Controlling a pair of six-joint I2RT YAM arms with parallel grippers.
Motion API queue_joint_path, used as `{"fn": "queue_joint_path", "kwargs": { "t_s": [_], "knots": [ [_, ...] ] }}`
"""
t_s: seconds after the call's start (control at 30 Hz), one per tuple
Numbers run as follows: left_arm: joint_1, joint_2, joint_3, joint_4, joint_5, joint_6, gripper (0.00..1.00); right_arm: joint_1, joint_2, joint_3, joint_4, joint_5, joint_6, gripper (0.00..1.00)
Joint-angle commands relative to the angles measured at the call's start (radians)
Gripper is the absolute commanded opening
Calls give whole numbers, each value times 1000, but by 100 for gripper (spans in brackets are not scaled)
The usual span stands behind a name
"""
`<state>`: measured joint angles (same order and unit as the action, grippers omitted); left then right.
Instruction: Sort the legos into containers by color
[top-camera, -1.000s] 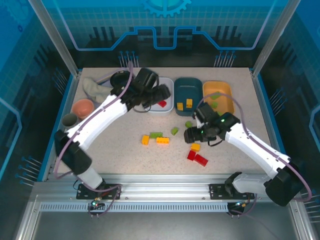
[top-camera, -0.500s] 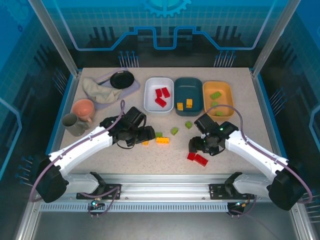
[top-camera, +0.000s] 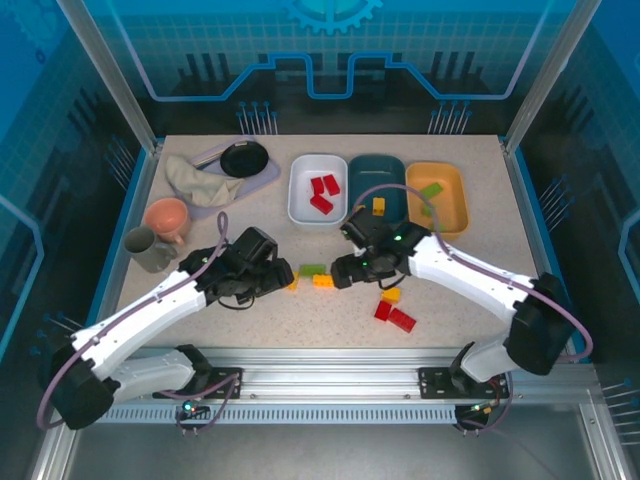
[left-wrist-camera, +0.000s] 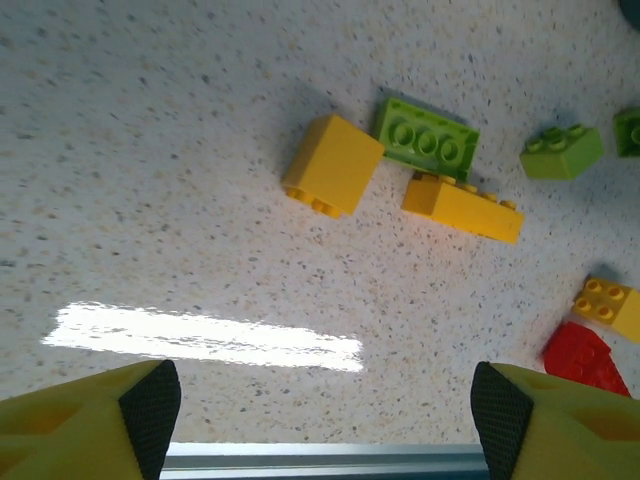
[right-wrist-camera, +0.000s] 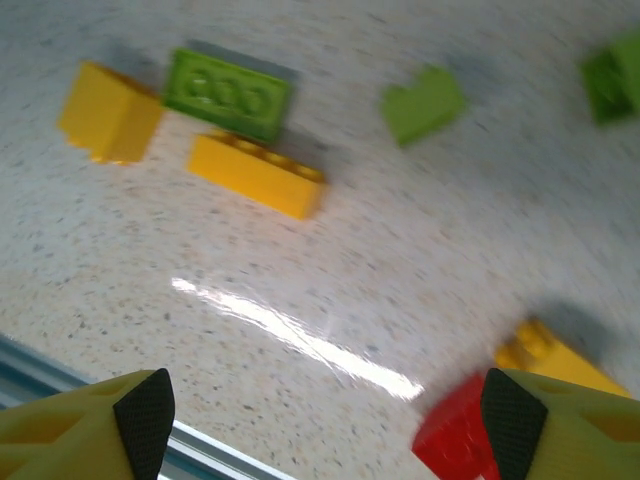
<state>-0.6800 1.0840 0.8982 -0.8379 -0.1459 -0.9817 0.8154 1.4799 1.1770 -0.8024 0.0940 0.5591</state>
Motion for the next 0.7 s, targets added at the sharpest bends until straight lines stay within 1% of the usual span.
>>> {"fn": "queue_joint_path", "kwargs": {
  "t_s": [0.0,0.1,0.17,0.3,0.37,0.4,0.47,0.53,0.67],
  "knots": [
    [-5,-74,-7,-114,-112,-59,81,39,76,76,11,10,-173,84],
    [-6,-125,-7,-161,-151,-81,81,42,110,117,19,10,-201,82],
    [-6,-151,-12,-183,-171,-90,81,39,142,138,15,25,-186,82],
    [-5,-179,-28,-193,-172,-112,81,6,205,153,44,5,-126,82],
    [-5,-179,-35,-188,-163,-120,81,3,227,163,67,9,-141,82],
    [-6,-180,-35,-185,-160,-122,81,-3,243,179,58,32,-154,82],
    [-6,-179,-38,-183,-160,-122,81,-41,279,213,11,54,-149,82],
    [-4,-179,-38,-181,-158,-120,81,-85,305,224,-14,32,-134,83],
    [-5,-177,-42,-172,-155,-121,81,-124,326,205,7,-4,-167,82]
  ]
}}
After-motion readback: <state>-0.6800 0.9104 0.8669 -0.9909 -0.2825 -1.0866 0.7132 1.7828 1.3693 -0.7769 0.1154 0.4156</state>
